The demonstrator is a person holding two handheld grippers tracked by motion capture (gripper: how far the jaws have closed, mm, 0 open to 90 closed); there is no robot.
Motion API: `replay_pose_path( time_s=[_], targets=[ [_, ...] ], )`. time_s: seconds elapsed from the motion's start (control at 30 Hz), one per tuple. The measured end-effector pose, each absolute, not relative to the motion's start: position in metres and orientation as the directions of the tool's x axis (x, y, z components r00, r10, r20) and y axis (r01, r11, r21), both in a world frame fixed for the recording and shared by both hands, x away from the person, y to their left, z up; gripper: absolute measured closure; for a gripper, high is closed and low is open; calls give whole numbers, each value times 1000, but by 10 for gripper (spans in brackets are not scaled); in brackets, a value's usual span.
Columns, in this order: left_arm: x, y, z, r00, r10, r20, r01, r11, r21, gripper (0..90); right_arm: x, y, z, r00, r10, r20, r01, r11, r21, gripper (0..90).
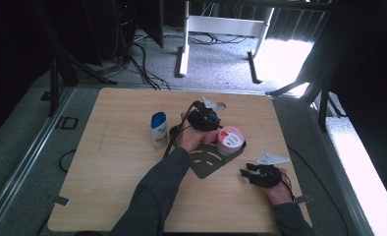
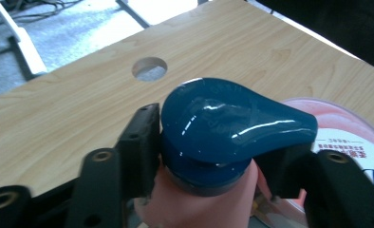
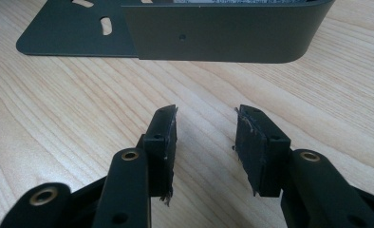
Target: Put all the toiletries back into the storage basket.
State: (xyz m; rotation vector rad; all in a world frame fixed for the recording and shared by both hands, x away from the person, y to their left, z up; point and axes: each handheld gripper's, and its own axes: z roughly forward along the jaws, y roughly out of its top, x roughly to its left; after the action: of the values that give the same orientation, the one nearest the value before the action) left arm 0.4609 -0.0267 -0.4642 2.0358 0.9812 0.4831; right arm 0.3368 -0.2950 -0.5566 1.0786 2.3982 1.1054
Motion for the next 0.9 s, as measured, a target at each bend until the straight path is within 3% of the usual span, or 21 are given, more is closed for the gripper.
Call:
replay_pose_path(
  time_s=[0.37, 0.9],
  targets=[
    [456, -23, -460, 639, 769, 9, 466, -396, 791, 355, 337, -295, -557, -679, 733, 47, 512, 427, 746, 583],
    [444, -11, -459, 665, 747, 0, 463, -411, 785, 367, 337, -295, -557, -680, 732, 44, 510, 429, 746, 581]
  ],
)
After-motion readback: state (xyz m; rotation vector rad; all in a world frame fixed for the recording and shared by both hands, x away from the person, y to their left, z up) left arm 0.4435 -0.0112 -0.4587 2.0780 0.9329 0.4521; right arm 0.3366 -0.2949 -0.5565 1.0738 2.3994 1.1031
